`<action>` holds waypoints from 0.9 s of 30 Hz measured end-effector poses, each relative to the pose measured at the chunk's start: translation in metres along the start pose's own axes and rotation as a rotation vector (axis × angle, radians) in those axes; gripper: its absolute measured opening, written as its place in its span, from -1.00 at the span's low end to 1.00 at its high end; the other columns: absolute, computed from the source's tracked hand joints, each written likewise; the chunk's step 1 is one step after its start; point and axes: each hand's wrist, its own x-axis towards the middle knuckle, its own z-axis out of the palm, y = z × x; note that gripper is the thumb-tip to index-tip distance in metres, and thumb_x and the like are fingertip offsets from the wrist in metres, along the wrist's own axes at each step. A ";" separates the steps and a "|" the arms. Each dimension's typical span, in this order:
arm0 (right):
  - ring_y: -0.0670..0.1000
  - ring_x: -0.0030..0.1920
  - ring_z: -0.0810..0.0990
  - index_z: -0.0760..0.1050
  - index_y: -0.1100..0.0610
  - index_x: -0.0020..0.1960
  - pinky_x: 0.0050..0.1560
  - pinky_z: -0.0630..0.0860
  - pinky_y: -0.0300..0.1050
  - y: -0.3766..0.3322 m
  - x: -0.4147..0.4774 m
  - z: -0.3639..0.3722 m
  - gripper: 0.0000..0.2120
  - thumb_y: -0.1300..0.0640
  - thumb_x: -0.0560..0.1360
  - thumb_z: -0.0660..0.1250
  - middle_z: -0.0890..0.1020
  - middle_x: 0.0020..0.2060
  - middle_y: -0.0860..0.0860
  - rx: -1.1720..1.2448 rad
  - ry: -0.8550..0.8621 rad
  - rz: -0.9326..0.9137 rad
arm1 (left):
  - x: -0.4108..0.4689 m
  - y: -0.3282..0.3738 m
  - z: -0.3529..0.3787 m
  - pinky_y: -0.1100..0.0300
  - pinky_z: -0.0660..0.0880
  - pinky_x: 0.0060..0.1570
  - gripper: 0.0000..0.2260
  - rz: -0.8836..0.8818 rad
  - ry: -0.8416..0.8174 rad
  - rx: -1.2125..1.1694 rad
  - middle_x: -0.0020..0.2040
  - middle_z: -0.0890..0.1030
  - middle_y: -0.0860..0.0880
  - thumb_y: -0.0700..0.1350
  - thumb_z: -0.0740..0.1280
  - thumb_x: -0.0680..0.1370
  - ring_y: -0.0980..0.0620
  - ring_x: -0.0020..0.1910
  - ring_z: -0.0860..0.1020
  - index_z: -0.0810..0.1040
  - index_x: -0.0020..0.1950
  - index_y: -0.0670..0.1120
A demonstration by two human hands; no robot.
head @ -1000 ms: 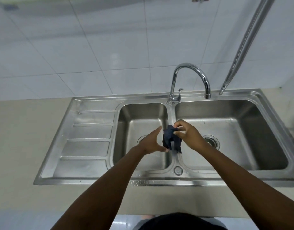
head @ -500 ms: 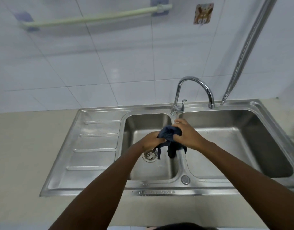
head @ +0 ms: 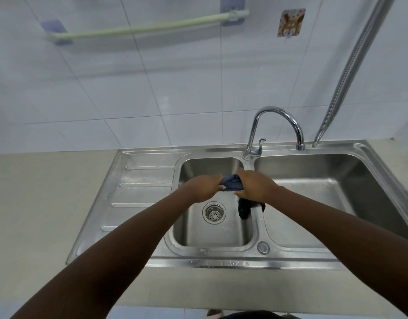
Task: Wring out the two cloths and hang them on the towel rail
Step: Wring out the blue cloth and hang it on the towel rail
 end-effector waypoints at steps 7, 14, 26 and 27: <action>0.15 -0.15 0.62 0.55 0.21 -0.04 -0.07 0.58 0.06 -0.006 0.010 -0.010 -0.67 -0.06 0.48 0.28 0.67 -0.16 0.17 -0.008 -0.038 0.067 | -0.001 -0.017 0.002 0.07 0.42 -0.36 -0.76 0.087 0.209 0.201 -0.19 0.61 -0.15 0.07 0.10 0.64 -0.15 -0.34 0.53 0.33 0.03 -0.11; 0.04 -0.24 0.49 0.56 0.15 -0.16 -0.24 0.36 -0.16 -0.010 0.014 -0.015 -0.80 0.01 0.42 0.42 0.47 -0.21 0.12 0.202 -0.060 0.021 | -0.003 -0.016 -0.008 0.05 0.42 -0.22 -0.66 0.059 0.120 0.068 -0.16 0.61 -0.14 0.14 0.09 0.63 -0.13 -0.20 0.56 0.44 0.04 -0.12; 0.17 -0.12 0.60 0.46 0.22 -0.03 -0.15 0.45 -0.01 -0.011 0.009 -0.015 -0.88 0.23 0.44 0.24 0.62 -0.12 0.18 -0.068 0.042 -0.054 | 0.006 -0.019 -0.031 0.09 0.37 -0.20 -0.77 0.057 0.009 0.160 -0.09 0.63 -0.16 0.04 0.19 0.62 -0.16 -0.12 0.57 0.43 0.04 -0.12; 0.16 -0.15 0.61 0.47 0.19 -0.06 -0.18 0.47 0.01 -0.012 0.008 -0.017 -0.87 0.14 0.45 0.26 0.64 -0.16 0.16 -0.089 0.069 -0.054 | 0.006 -0.019 -0.031 0.09 0.37 -0.22 -0.77 0.066 0.058 0.220 -0.10 0.63 -0.16 0.04 0.18 0.62 -0.17 -0.14 0.57 0.43 0.04 -0.12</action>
